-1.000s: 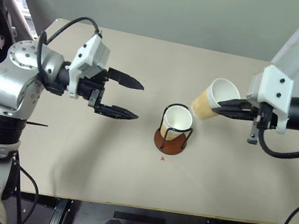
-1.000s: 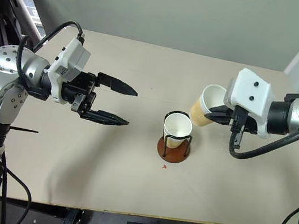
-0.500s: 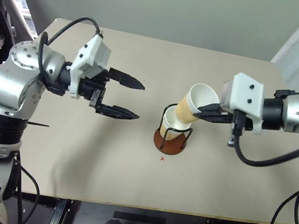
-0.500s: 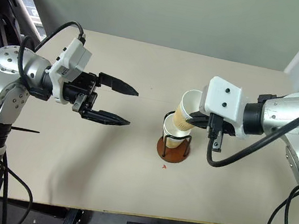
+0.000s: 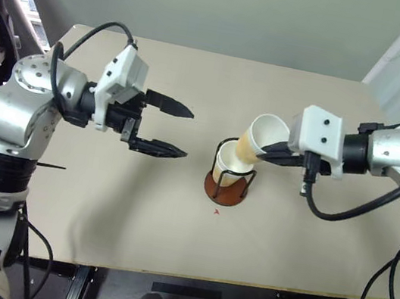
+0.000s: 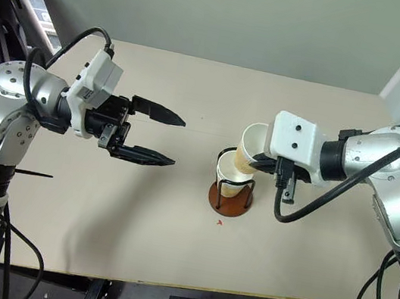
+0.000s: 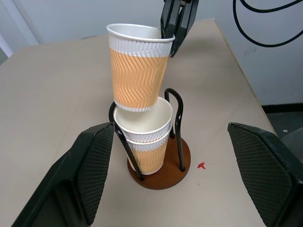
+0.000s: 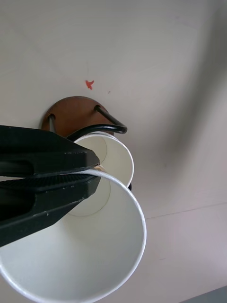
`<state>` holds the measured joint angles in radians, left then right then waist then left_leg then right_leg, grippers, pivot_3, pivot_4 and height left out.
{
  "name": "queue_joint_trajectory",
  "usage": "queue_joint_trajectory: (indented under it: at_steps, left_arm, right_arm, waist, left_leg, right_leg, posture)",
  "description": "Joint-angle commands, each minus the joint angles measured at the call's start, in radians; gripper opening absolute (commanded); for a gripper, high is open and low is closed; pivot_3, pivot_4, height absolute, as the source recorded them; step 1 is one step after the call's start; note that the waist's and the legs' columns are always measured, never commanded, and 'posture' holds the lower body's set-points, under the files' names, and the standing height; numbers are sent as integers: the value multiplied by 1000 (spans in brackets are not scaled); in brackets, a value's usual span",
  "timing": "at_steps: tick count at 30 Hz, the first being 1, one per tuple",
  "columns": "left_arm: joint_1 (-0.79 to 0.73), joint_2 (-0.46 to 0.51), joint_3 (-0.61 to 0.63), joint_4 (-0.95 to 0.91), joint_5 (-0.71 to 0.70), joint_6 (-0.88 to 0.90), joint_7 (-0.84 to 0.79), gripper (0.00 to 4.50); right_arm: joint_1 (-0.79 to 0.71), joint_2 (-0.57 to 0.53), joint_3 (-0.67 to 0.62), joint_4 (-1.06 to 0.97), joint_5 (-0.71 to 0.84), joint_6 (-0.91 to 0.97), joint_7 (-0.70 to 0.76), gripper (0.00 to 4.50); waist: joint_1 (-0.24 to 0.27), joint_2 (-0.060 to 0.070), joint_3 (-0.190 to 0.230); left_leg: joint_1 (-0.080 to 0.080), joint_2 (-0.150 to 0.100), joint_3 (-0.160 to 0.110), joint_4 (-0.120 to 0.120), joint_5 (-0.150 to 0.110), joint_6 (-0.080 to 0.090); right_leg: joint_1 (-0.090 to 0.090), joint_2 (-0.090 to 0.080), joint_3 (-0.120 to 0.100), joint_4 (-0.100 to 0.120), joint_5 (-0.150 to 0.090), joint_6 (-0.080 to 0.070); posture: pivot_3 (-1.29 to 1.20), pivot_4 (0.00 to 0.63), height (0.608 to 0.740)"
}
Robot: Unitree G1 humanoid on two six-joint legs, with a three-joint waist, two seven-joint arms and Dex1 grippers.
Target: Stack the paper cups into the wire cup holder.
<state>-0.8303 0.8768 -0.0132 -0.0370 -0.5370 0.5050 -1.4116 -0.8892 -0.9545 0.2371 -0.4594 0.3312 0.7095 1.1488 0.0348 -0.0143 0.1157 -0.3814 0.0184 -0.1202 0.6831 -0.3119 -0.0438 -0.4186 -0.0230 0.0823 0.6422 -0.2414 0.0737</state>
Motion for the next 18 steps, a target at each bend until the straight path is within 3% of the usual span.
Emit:
queue_joint_trajectory:
  at_steps: [1, 18]
  left_arm:
    - [-25, 4, 22, -18, -8, -7, 2, 4115]
    - [-35, -2, 15, -3, -1, -16, -3, 4115]
  right_arm:
    - [1, 6, 4, -34, -2, 3, 4, 38]
    - [-33, 22, -22, -76, 24, 46, 0, 38]
  waist:
    - [0, 0, 0]
    - [-1, 0, 0]
  left_leg:
    - [0, 0, 0, 0, 0, 0]
    - [0, 0, 0, 0, 0, 0]
  right_leg:
    - [0, 0, 0, 0, 0, 0]
    - [0, 0, 0, 0, 0, 0]
  posture:
    - [0, 150, 740]
    - [0, 150, 740]
